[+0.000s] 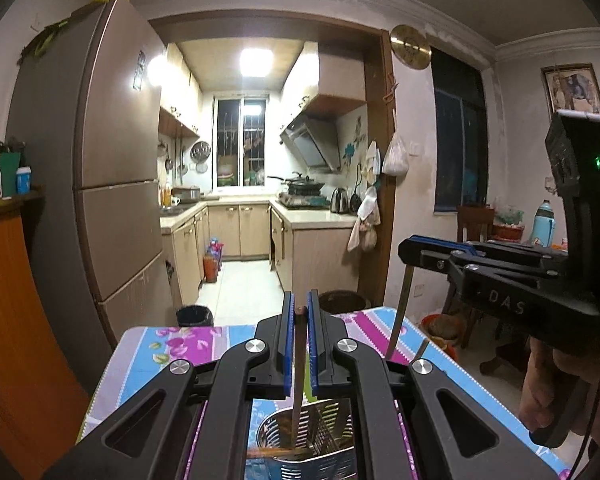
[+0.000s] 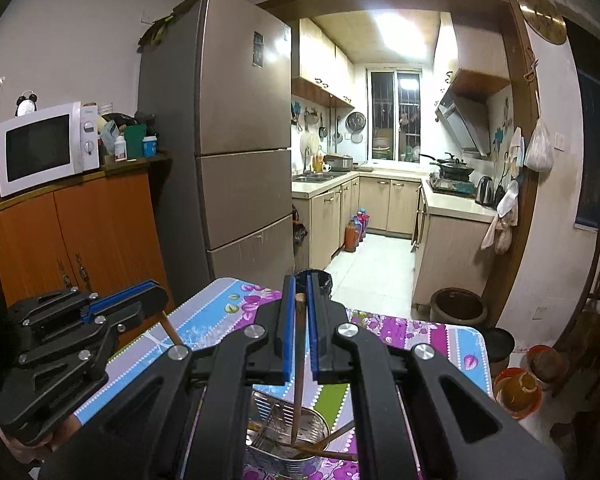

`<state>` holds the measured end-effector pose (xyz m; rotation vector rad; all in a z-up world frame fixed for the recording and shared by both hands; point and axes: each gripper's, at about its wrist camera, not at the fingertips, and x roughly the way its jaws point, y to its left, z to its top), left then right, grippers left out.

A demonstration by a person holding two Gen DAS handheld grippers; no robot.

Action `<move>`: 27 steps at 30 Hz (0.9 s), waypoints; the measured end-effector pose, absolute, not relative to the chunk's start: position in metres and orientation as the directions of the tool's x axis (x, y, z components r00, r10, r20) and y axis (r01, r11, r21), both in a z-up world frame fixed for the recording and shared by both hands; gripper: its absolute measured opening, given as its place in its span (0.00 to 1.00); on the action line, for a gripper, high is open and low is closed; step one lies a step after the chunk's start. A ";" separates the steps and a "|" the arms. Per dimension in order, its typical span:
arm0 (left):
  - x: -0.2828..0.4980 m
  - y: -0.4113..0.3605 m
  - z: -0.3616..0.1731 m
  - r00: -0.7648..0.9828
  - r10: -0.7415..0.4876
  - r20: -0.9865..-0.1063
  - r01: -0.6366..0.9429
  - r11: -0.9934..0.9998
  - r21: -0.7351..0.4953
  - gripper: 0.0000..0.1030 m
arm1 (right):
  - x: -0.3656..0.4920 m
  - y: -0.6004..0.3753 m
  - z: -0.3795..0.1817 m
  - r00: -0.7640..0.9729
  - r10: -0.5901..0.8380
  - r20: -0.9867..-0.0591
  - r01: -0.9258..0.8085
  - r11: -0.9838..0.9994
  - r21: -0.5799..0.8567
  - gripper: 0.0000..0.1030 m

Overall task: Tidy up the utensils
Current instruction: 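Lower both chopsticks into the holder and open both tools, then move both open tools back over the chopsticks on the table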

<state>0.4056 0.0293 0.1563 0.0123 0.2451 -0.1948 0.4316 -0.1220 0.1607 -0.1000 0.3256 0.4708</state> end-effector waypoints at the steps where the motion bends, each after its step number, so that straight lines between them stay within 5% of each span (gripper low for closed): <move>1: 0.407 0.030 0.155 0.950 -0.190 -0.247 0.193 0.981 -0.013 0.07 | 0.433 -0.121 0.160 0.840 0.428 -0.333 -0.460 0.888 -0.020 0.04; 7: 0.413 0.035 0.151 0.948 -0.180 -0.264 0.181 0.983 -0.023 0.08 | 0.438 -0.120 0.159 0.837 0.420 -0.351 -0.454 0.891 -0.015 0.05; 11: 0.416 0.037 0.151 0.949 -0.170 -0.266 0.170 0.985 -0.023 0.27 | 0.439 -0.123 0.160 0.840 0.415 -0.349 -0.449 0.893 -0.016 0.05; 15: 0.418 0.041 0.153 0.952 -0.160 -0.261 0.158 0.987 -0.027 0.35 | 0.436 -0.125 0.163 0.846 0.412 -0.337 -0.442 0.897 -0.014 0.07; 20: 0.416 0.041 0.154 0.958 -0.137 -0.251 0.137 0.990 -0.019 0.51 | 0.429 -0.132 0.169 0.861 0.407 -0.304 -0.431 0.902 -0.012 0.32; 22: 0.413 0.041 0.156 0.961 -0.128 -0.243 0.128 0.992 -0.017 0.58 | 0.424 -0.134 0.172 0.870 0.402 -0.287 -0.423 0.906 -0.012 0.49; 27: 0.400 0.046 0.163 0.968 -0.115 -0.223 0.112 0.993 -0.026 0.65 | 0.404 -0.140 0.184 0.882 0.400 -0.247 -0.420 0.907 -0.032 0.56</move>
